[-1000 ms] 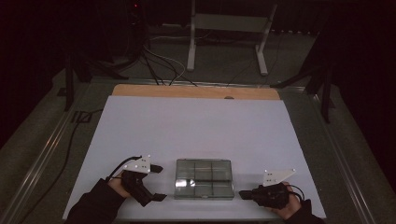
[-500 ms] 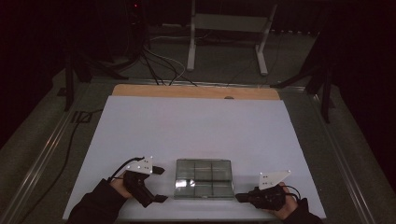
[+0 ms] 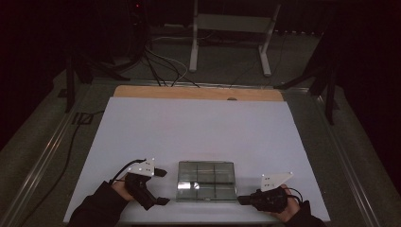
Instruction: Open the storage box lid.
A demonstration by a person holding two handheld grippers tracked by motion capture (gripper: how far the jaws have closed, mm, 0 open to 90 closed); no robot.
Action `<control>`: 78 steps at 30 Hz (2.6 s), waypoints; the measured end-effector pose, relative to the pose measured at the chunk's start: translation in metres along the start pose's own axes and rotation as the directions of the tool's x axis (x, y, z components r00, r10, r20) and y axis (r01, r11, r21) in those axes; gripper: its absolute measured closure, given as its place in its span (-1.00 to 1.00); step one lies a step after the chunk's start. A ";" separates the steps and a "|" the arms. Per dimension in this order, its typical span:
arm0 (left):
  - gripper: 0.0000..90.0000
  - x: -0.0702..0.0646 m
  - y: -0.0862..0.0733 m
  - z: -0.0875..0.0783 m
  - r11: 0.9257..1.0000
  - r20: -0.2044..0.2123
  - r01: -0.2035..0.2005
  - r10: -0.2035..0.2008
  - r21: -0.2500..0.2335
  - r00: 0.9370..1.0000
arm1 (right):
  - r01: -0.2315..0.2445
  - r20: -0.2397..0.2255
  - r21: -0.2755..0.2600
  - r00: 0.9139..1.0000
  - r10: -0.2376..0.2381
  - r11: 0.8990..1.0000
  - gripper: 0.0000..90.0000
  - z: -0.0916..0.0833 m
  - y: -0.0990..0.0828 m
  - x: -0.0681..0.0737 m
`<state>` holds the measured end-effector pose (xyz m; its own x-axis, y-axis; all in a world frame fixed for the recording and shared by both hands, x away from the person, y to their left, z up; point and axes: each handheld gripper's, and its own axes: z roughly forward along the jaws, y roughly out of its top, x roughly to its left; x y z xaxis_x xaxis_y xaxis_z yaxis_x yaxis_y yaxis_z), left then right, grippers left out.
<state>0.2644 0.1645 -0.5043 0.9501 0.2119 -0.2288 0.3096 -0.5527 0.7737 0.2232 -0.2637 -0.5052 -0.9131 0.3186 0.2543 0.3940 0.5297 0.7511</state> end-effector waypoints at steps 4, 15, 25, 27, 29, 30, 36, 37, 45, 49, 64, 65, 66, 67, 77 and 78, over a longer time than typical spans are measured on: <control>-0.96 0.000 0.000 0.000 1.000 0.002 0.000 0.000 -0.002 1.000 | -0.005 -0.004 -0.005 1.000 0.005 1.000 1.00 0.000 0.000 0.000; -0.97 0.000 0.000 0.000 1.000 0.002 -0.001 0.001 -0.005 1.000 | -0.016 -0.007 -0.045 1.000 0.016 0.999 1.00 -0.003 0.004 0.000; -0.97 -0.001 0.002 -0.001 1.000 -0.003 -0.024 0.023 -0.020 1.000 | -0.037 0.001 -0.102 0.999 0.037 0.994 1.00 -0.008 0.007 -0.001; -0.97 -0.001 0.003 -0.001 0.999 0.000 -0.027 0.027 -0.020 1.000 | -0.042 0.001 -0.112 0.999 0.042 0.993 1.00 -0.009 0.008 -0.001; -0.96 -0.001 0.003 -0.001 0.999 -0.001 -0.027 0.027 -0.021 1.000 | -0.042 0.001 -0.114 0.999 0.042 0.993 1.00 -0.010 0.008 -0.001; -0.97 -0.001 0.003 -0.001 0.999 -0.002 -0.029 0.029 -0.024 1.000 | -0.045 0.002 -0.122 0.999 0.046 0.992 1.00 -0.010 0.009 -0.001; -0.96 -0.001 0.005 -0.002 0.997 -0.016 -0.045 0.044 -0.060 0.999 | -0.050 0.005 -0.136 0.999 0.051 0.989 1.00 -0.012 0.011 -0.001; -0.96 -0.001 0.006 -0.002 0.997 -0.014 -0.041 0.040 -0.068 0.999 | -0.049 0.005 -0.138 0.999 0.050 0.989 1.00 -0.012 0.011 -0.001; -0.96 -0.005 0.012 -0.005 0.993 -0.036 -0.060 0.057 -0.100 0.998 | -0.058 0.007 -0.157 0.998 0.060 0.986 1.00 -0.013 0.014 -0.002; -0.94 -0.007 0.015 -0.007 0.992 -0.064 -0.081 0.074 -0.098 0.995 | -0.060 0.008 -0.165 0.998 0.062 0.985 1.00 -0.015 0.015 -0.003; -0.83 -0.005 0.019 -0.004 0.992 -0.095 -0.110 0.104 -0.057 0.990 | -0.071 0.019 -0.194 0.997 0.077 0.978 1.00 -0.018 0.020 -0.004; -0.83 -0.005 0.020 -0.004 0.992 -0.099 -0.113 0.107 -0.057 0.989 | -0.073 0.022 -0.193 0.997 0.078 0.979 1.00 -0.018 0.020 -0.004; -0.83 -0.005 0.020 -0.004 0.992 -0.102 -0.115 0.109 -0.056 0.989 | -0.074 0.024 -0.194 0.996 0.080 0.978 1.00 -0.019 0.020 -0.005; -0.83 -0.005 0.021 -0.004 0.991 -0.106 -0.119 0.113 -0.055 0.988 | -0.079 0.023 -0.195 0.996 0.085 0.978 1.00 -0.019 0.021 -0.005; -0.72 0.000 0.025 -0.004 0.986 -0.153 -0.153 0.141 -0.064 0.978 | -0.085 0.036 -0.208 0.995 0.095 0.974 1.00 -0.021 0.024 -0.006; -0.70 0.000 0.025 -0.004 0.985 -0.166 -0.162 0.149 -0.066 0.975 | -0.085 0.039 -0.210 0.995 0.095 0.974 1.00 -0.021 0.025 -0.007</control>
<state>0.2720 0.1543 -0.4827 0.9662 0.2577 -0.0099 0.1487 -0.5254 0.8378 0.2369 -0.2696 -0.4755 -0.8670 0.3976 0.3005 0.4390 0.3239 0.8381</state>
